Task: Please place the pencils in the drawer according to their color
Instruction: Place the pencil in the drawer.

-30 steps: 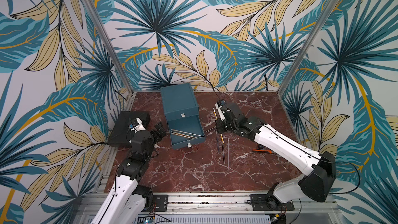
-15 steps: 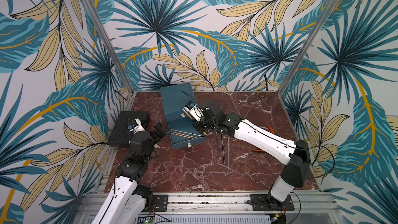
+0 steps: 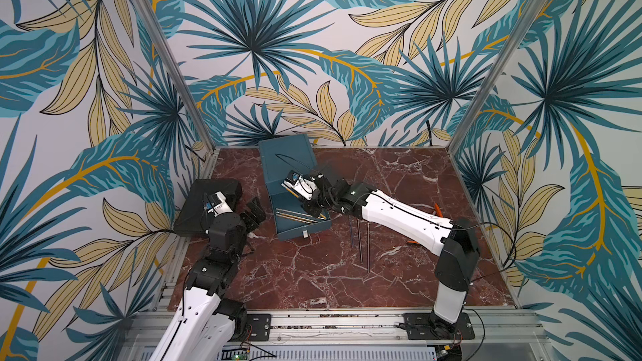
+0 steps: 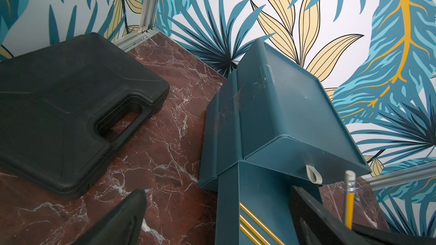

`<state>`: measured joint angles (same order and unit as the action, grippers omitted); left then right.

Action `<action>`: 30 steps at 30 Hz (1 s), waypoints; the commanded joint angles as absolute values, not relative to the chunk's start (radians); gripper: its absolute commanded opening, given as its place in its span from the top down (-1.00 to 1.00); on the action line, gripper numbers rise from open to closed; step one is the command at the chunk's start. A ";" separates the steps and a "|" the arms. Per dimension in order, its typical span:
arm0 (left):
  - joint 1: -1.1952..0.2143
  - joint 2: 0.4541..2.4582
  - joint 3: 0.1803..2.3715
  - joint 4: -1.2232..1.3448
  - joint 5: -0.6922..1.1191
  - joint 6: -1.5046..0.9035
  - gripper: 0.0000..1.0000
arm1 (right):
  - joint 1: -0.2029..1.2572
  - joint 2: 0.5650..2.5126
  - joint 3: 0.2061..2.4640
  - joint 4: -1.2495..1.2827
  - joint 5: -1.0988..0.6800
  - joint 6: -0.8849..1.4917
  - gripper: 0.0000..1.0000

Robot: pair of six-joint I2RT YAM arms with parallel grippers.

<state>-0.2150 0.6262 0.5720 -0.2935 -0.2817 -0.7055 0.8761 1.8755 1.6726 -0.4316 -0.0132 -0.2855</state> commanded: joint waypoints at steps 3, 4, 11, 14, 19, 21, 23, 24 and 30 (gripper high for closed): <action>-0.209 0.605 0.569 -0.323 -0.305 -0.692 -1.00 | 0.884 1.905 1.692 -0.417 -0.029 -0.301 1.00; -0.208 0.603 0.570 -0.326 -0.307 -0.692 -1.00 | 0.883 1.909 1.692 -0.418 -0.024 -0.297 1.00; -0.209 0.580 0.572 -0.342 -0.316 -0.685 -1.00 | 0.884 1.926 1.692 -0.423 -0.012 -0.283 0.68; -0.207 0.579 0.574 -0.349 -0.316 -0.681 -1.00 | 0.884 1.924 1.692 -0.422 -0.004 -0.276 0.56; -0.209 0.579 0.577 -0.344 -0.312 -0.668 -1.00 | 0.883 1.910 1.692 -0.420 0.003 -0.263 0.44; -0.209 0.577 0.580 -0.342 -0.307 -0.658 -1.00 | 0.883 1.899 1.690 -0.420 0.005 -0.253 0.39; -0.209 0.575 0.581 -0.340 -0.300 -0.645 -1.00 | 0.884 1.887 1.689 -0.419 0.006 -0.239 0.37; -0.209 0.575 0.583 -0.338 -0.296 -0.637 -1.00 | 0.884 1.879 1.689 -0.419 0.008 -0.228 0.36; -0.209 0.552 0.562 -0.308 -0.242 -0.620 -1.00 | 0.884 1.817 1.661 -0.410 0.051 -0.142 0.16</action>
